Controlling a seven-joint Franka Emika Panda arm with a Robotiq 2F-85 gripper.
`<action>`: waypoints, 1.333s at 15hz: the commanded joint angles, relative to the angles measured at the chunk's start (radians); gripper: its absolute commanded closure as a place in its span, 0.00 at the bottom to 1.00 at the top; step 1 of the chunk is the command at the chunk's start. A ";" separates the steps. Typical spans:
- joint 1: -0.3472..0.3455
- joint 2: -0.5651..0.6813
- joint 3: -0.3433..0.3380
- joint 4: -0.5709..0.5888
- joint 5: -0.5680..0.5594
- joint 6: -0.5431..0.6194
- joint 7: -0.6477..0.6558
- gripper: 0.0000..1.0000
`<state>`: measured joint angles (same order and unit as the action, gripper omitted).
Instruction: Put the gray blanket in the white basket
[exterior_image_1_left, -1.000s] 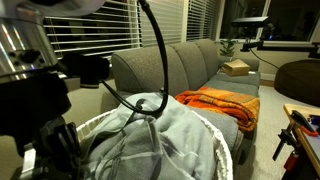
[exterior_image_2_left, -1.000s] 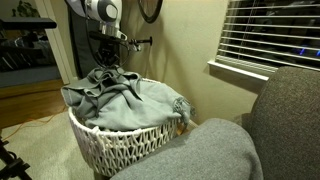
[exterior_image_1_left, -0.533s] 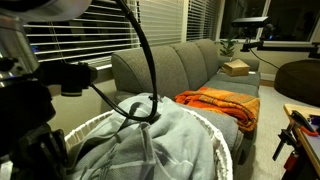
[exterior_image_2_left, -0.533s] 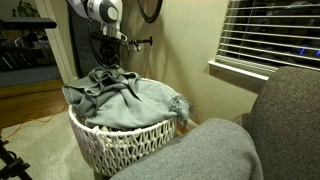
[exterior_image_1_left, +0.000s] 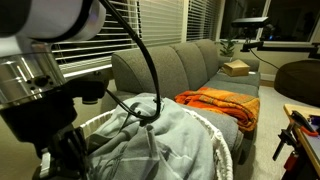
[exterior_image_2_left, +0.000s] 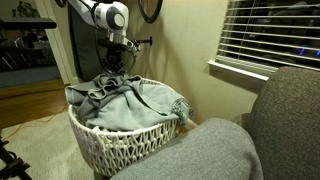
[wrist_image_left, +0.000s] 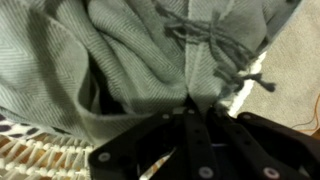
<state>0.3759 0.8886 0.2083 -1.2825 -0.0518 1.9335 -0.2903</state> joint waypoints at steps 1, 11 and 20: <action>-0.015 -0.006 -0.014 -0.019 -0.021 -0.003 0.042 0.98; -0.038 -0.080 -0.057 -0.143 -0.002 0.039 0.102 0.26; -0.073 -0.072 -0.034 -0.132 -0.009 0.011 0.124 0.00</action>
<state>0.3103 0.8128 0.1621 -1.4198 -0.0517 1.9481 -0.1719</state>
